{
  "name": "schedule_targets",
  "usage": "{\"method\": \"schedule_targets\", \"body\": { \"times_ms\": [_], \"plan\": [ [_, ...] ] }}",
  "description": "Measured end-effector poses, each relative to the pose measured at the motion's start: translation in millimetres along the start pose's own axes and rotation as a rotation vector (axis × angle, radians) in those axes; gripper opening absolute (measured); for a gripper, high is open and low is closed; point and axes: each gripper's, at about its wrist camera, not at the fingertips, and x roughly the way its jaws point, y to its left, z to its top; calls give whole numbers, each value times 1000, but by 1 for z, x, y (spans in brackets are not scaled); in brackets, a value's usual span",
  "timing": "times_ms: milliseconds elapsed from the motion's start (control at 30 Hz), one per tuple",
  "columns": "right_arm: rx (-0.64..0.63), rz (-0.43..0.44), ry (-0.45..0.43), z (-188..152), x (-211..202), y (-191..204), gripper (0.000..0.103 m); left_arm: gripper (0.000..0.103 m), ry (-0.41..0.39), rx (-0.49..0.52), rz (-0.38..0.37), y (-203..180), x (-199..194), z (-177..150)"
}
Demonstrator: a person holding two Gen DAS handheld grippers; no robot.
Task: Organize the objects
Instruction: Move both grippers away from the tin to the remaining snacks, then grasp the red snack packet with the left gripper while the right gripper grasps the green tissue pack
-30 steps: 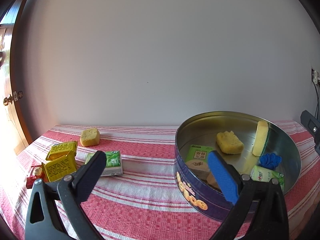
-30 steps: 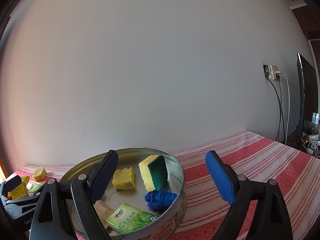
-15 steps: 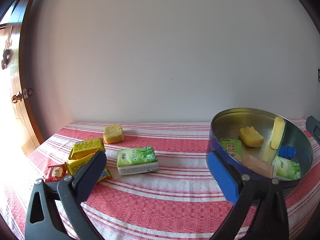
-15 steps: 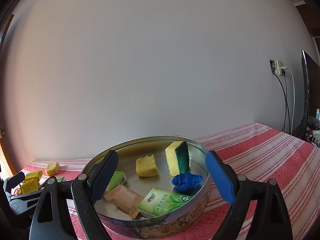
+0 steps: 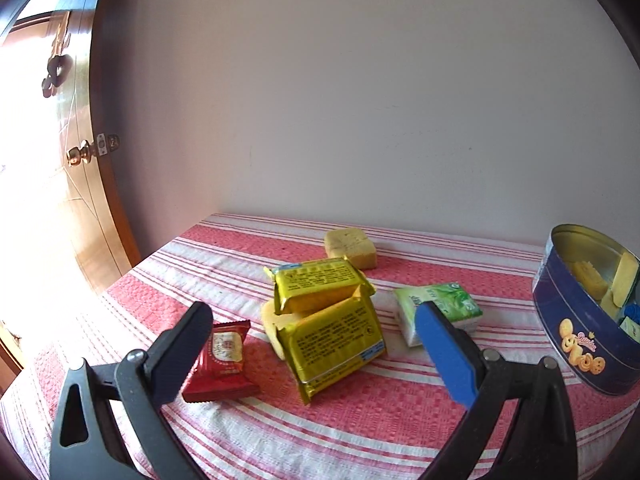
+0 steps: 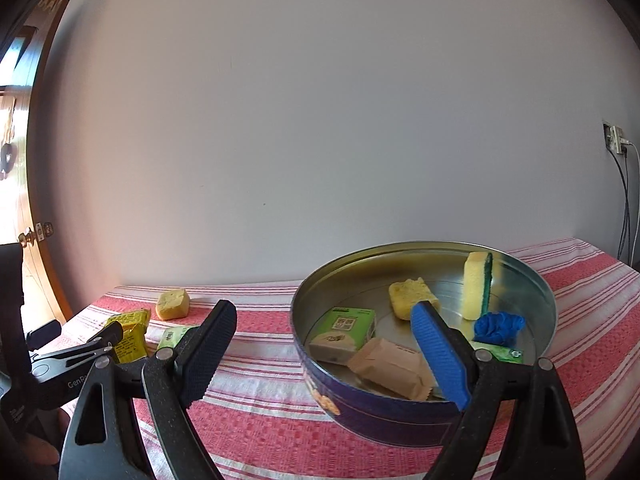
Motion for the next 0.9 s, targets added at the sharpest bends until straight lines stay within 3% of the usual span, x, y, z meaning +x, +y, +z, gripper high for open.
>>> {"method": "schedule_targets", "body": {
  "times_ms": [267,467,700,900],
  "plan": [
    [-47,65,97,-5,31,51,91,102,89,-43,78,59,28,2],
    [-66,135,239,-9,70,86,91,102,224,-169,60,97,52,-4],
    [-93,148,451,-20,124,111,91,102,357,-172,42,96,77,-15],
    [-93,131,554,-27,153,124,91,102,417,-112,52,83,89,-16]
  ]
}}
